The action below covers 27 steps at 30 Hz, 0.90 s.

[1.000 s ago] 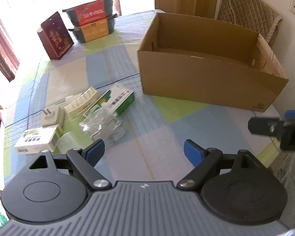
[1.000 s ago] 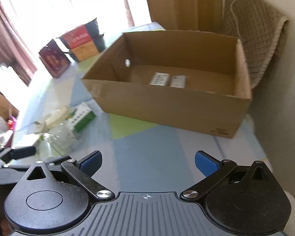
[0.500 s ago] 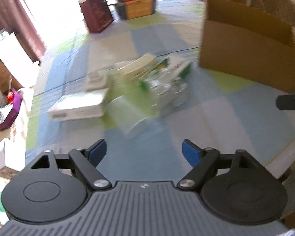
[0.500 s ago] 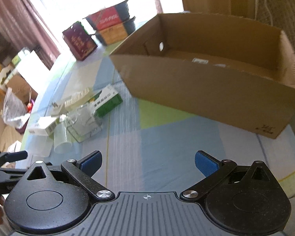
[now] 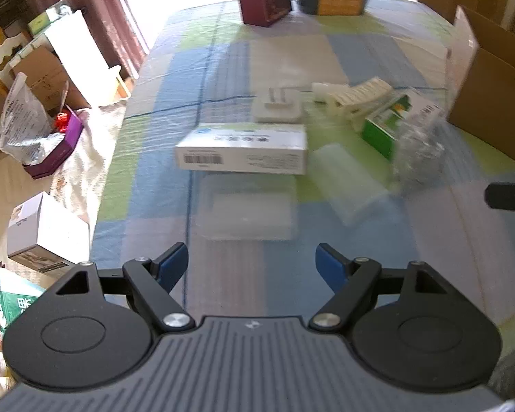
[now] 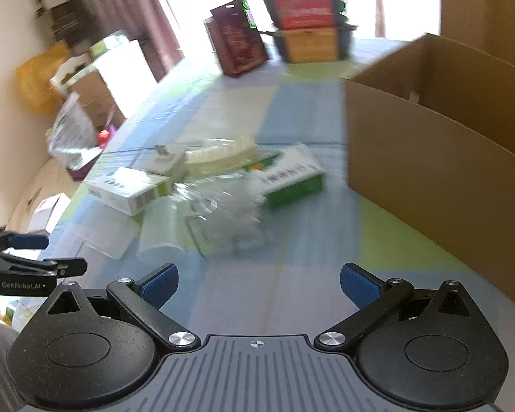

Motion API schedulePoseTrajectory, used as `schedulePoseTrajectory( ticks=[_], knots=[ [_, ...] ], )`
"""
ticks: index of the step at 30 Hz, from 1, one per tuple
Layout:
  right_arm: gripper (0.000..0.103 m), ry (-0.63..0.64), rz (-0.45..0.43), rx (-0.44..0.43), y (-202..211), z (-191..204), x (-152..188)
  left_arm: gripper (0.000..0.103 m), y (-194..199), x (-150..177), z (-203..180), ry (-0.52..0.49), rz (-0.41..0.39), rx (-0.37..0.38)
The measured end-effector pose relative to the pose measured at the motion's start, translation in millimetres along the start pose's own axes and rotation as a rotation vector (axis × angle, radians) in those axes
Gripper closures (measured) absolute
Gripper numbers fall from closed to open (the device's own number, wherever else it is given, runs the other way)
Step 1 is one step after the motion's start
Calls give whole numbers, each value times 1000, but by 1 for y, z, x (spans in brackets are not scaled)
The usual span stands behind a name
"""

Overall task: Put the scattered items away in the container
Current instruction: 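Withdraw both tools from the cardboard box back over the table, then grasp the clear plastic container with the left tool while the right tool grasps the bagged wire rack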

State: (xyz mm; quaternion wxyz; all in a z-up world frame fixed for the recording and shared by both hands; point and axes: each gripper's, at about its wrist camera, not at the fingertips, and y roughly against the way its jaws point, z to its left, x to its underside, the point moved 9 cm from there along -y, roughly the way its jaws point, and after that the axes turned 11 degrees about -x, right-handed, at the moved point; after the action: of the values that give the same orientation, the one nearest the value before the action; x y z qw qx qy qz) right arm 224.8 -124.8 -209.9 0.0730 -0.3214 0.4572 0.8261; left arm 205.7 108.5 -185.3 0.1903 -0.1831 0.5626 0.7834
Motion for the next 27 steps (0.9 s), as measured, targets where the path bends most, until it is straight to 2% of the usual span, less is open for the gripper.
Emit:
schedulePoseTrajectory(
  ticks=[8,14,16,18,19,27],
  knots=[
    [0,87,-1,-8,-47,14,-13,21,-19,-13,11,22,-19,-6],
    [0,112,-9,26,-72,10,-20,18,-28,-17,11,17,-32,0],
    [22,116,6,12,-78,7,-19,17,-30,-18,11,17,-33,7],
    [25,127,13,13,-79,5,-17,14,-32,-18,11,17,-35,18],
    [32,133,16,13,-79,5,-17,13,-33,-18,10,17,-36,25],
    [33,143,56,48,-53,-5,4,7,-47,-21,0,-26,-49,42]
  ],
)
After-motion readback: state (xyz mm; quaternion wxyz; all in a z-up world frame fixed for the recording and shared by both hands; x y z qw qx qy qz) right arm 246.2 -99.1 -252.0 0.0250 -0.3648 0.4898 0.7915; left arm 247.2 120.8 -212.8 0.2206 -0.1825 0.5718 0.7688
